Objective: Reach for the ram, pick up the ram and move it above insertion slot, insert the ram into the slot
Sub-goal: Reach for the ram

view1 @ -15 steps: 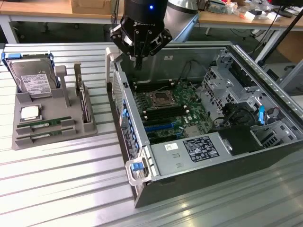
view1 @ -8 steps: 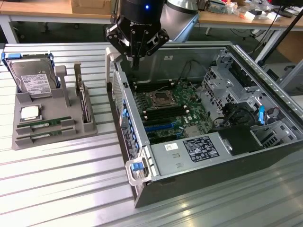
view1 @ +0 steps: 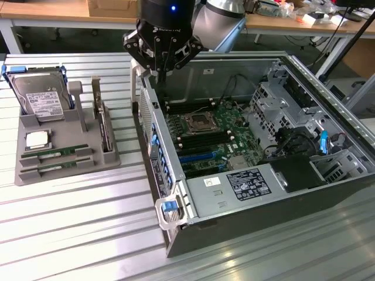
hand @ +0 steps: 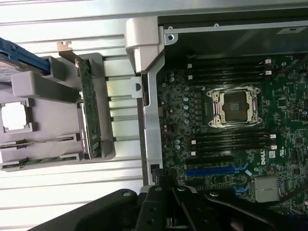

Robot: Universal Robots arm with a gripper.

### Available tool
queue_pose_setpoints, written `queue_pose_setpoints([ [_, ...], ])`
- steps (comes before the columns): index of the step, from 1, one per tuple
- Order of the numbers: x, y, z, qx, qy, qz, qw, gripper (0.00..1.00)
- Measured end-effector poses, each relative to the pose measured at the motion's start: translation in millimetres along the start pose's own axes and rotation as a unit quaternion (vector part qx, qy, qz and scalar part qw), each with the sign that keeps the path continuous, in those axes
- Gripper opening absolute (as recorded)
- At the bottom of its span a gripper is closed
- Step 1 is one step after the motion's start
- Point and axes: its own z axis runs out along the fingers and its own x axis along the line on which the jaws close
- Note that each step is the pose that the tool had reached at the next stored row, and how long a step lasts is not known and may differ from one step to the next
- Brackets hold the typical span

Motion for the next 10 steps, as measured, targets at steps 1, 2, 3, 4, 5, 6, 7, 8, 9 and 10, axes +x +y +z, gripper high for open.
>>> queue_pose_setpoints([
  [1, 0.7, -0.1, -0.1, 0.0, 0.0, 0.0, 1.0, 0.11],
  [2, 1.8, -0.1, -0.1, 0.0, 0.0, 0.0, 1.0, 0.11],
  [3, 2.9, -0.2, -0.1, 0.0, 0.0, 0.0, 1.0, 0.11],
  [4, 3.5, -0.3, -0.1, 0.0, 0.0, 0.0, 1.0, 0.11],
  [5, 3.9, -0.3, -0.1, 0.0, 0.0, 0.0, 1.0, 0.11],
  [6, 4.6, -0.4, -0.1, 0.0, 0.0, 0.0, 1.0, 0.11],
  [7, 5.2, -0.4, -0.2, 0.0, 0.0, 0.0, 1.0, 0.11],
  [8, 5.3, -0.4, -0.2, 0.0, 0.0, 0.0, 1.0, 0.11],
  [9, 5.3, -0.4, -0.2, 0.0, 0.0, 0.0, 1.0, 0.11],
  [10, 5.3, -0.4, -0.2, 0.0, 0.0, 0.0, 1.0, 0.11],
])
